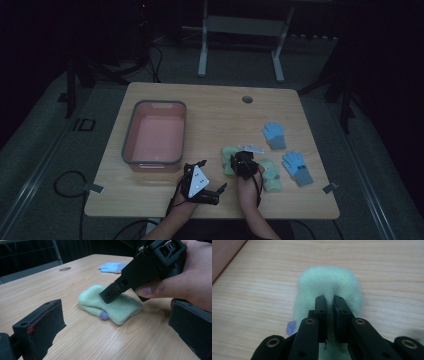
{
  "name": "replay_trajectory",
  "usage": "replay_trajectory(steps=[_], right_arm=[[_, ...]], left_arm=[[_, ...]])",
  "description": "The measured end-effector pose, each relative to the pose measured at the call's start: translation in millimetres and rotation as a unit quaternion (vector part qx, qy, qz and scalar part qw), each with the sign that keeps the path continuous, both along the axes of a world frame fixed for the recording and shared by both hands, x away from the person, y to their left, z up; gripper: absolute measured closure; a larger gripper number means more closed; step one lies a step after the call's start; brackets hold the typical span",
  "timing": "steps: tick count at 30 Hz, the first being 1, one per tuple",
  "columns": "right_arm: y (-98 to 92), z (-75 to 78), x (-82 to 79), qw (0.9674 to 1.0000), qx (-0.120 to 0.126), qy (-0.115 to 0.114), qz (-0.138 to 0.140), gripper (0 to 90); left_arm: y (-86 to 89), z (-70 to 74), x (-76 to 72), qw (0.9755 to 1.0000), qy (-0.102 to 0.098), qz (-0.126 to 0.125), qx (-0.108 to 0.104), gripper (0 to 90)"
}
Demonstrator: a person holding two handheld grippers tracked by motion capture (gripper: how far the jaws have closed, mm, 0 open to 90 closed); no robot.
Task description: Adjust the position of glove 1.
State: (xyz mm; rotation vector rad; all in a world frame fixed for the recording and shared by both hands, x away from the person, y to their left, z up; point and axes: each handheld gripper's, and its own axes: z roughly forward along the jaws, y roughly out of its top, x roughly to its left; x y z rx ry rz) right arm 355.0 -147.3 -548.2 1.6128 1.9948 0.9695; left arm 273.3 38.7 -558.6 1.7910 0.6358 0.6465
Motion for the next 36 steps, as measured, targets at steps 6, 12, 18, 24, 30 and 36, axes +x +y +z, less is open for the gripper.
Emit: replay_trajectory(steps=[6,12,18,24,30,36], right_arm=[[-2.8,9.3,-1.3,0.9999,0.001,-0.002,0.016,67.4],[-11.0,32.2,0.9,0.9982,-0.022,-0.027,0.049,55.9],[-24.6,51.6,11.6,0.9967,-0.017,-0.036,0.07,54.6],[-35.6,63.6,19.8,0.994,-0.029,-0.043,0.096,52.0],[-52.7,70.5,20.9,0.9907,-0.04,-0.043,0.123,51.8],[-75.1,76.2,11.7,0.9873,-0.045,-0.046,0.145,51.9]], left_arm=[[0.0,0.1,0.8,1.0,0.004,-0.004,-0.002,0.0],[-0.1,0.0,0.9,1.0,0.003,-0.006,-0.004,0.0],[0.4,0.0,1.1,1.0,0.004,-0.005,-0.006,0.0],[1.3,0.1,2.0,0.9999,0.007,-0.006,-0.009,0.0],[0.9,0.1,1.8,0.9999,0.005,-0.007,-0.007,0.0],[0.8,0.1,1.6,0.9999,0.005,-0.007,-0.007,0.0]])
